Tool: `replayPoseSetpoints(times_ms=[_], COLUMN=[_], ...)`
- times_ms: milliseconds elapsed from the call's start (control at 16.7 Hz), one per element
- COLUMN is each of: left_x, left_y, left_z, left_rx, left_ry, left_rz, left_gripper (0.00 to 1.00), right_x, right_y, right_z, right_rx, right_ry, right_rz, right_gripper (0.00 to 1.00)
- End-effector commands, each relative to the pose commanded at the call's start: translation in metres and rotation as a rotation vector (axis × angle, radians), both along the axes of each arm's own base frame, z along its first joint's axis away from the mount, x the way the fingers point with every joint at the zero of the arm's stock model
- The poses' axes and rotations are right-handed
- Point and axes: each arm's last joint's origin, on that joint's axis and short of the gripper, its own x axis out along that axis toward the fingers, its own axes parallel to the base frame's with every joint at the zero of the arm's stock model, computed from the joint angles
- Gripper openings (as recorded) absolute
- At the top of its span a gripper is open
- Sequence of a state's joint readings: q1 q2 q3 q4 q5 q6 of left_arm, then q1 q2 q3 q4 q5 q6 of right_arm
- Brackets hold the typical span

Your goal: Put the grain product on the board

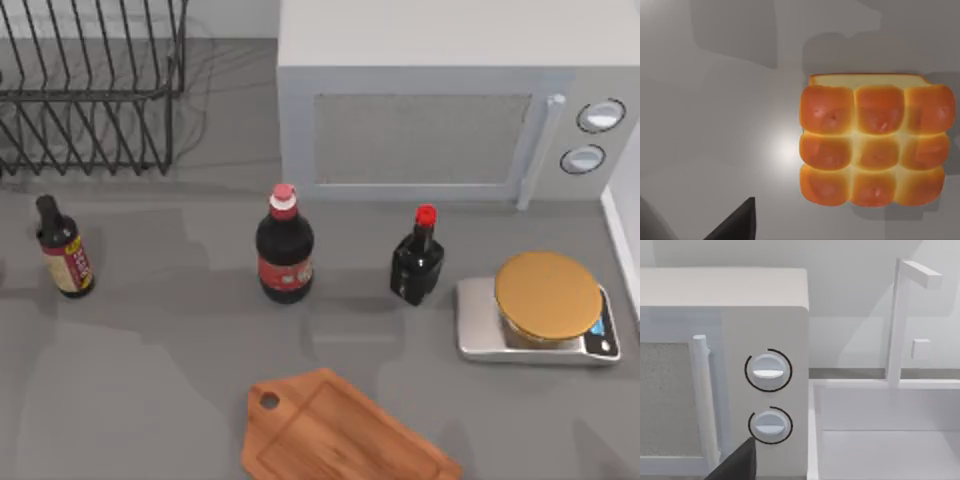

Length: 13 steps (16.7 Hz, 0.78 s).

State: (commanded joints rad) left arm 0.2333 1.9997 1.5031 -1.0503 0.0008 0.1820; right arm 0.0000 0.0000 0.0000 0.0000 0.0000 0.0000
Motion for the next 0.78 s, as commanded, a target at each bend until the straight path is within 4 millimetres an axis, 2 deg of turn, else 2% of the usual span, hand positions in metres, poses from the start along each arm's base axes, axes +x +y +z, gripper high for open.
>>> replayPoseSetpoints(times_ms=[120,480,600,780], left_x=[0.006,0.006,0.006,0.006], left_y=[0.003,0.001,0.005,0.01], left_z=[-0.004,-0.005,-0.014,-0.039], left_rx=[-0.005,-0.005,-0.006,-0.005], left_ry=[0.019,0.02,0.022,0.022], left_rz=[0.0,-0.003,0.0,0.001], left_gripper=[1.0,1.0,1.0,1.0], right_x=[0.0,0.0,0.0,0.0], right_y=[0.0,0.0,0.0,0.0], right_z=[0.0,0.0,0.0,0.0], right_rx=[0.0,0.0,0.0,0.0], right_ry=[0.0,0.0,0.0,0.0], right_rz=[0.0,0.0,0.0,0.0], right_gripper=[1.0,1.0,1.0,1.0])
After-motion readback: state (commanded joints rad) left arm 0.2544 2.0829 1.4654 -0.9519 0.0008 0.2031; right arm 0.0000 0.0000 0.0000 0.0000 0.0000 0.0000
